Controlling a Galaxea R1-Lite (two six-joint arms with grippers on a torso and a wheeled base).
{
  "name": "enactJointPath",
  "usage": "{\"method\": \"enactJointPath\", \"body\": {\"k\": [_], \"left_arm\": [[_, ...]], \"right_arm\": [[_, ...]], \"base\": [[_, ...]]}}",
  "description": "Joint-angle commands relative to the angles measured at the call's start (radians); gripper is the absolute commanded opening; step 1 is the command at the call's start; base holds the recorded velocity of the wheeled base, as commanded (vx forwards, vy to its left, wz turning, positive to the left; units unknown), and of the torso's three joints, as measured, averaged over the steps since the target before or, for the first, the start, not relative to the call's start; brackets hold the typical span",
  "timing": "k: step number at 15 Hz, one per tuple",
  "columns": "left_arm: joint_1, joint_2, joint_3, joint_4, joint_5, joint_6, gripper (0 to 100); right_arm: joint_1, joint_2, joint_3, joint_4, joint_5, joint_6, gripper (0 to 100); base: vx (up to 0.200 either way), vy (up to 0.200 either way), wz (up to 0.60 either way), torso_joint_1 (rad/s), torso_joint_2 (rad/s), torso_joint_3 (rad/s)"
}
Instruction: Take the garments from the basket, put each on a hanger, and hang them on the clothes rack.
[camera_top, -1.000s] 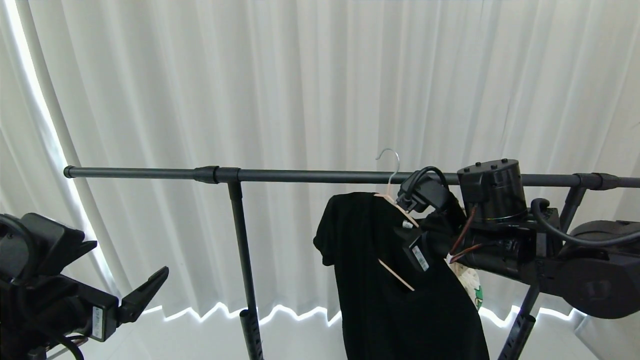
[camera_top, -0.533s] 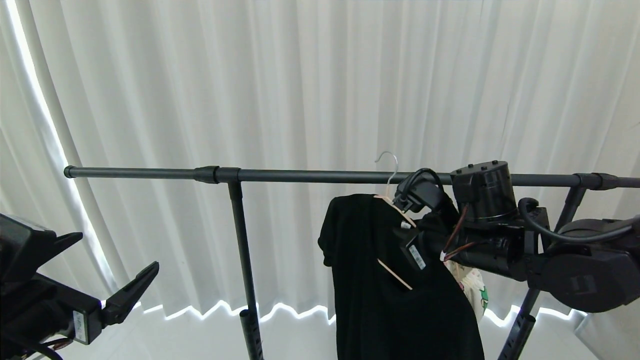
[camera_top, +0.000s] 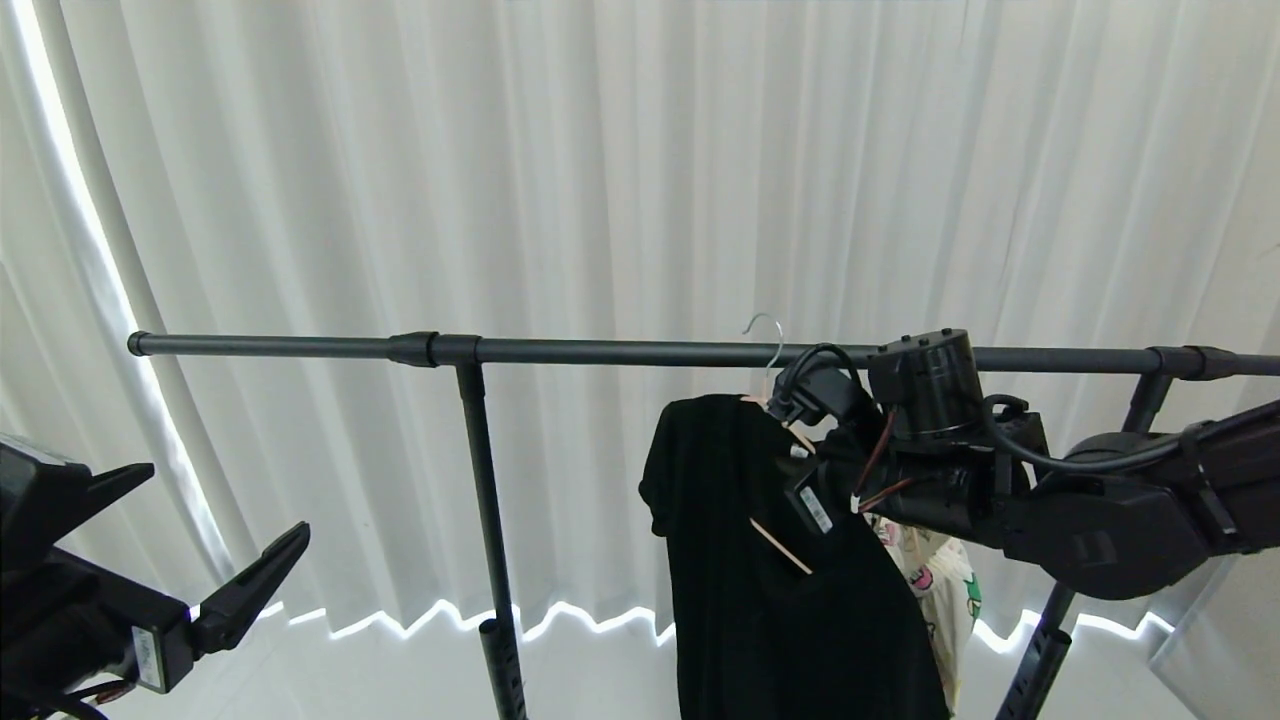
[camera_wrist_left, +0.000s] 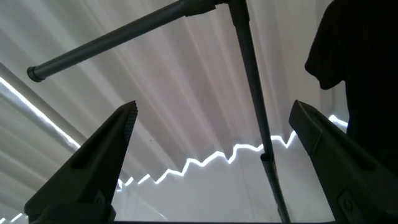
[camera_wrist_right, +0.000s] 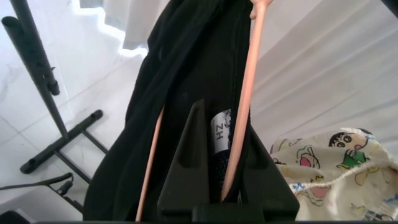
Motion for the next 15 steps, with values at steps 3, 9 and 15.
{"method": "enactJointPath", "body": {"k": [3, 9, 15], "left_arm": [[-0.001, 0.000, 0.000, -0.001, 0.000, 0.000, 100], [-0.001, 0.001, 0.002, -0.001, -0.001, 0.000, 100], [0.000, 0.003, 0.005, -0.001, -0.001, 0.000, 100]], "right_arm": [[-0.022, 0.026, -0.024, 0.021, 0.000, -0.001, 0], [-0.026, 0.052, -0.024, 0.024, 0.000, -0.001, 0], [-0.026, 0.053, -0.024, 0.024, 0.000, 0.001, 0]], "base": [[0.000, 0.000, 0.00, 0.000, 0.00, 0.000], [0.000, 0.000, 0.00, 0.000, 0.00, 0.000], [0.000, 0.000, 0.00, 0.000, 0.00, 0.000]]}}
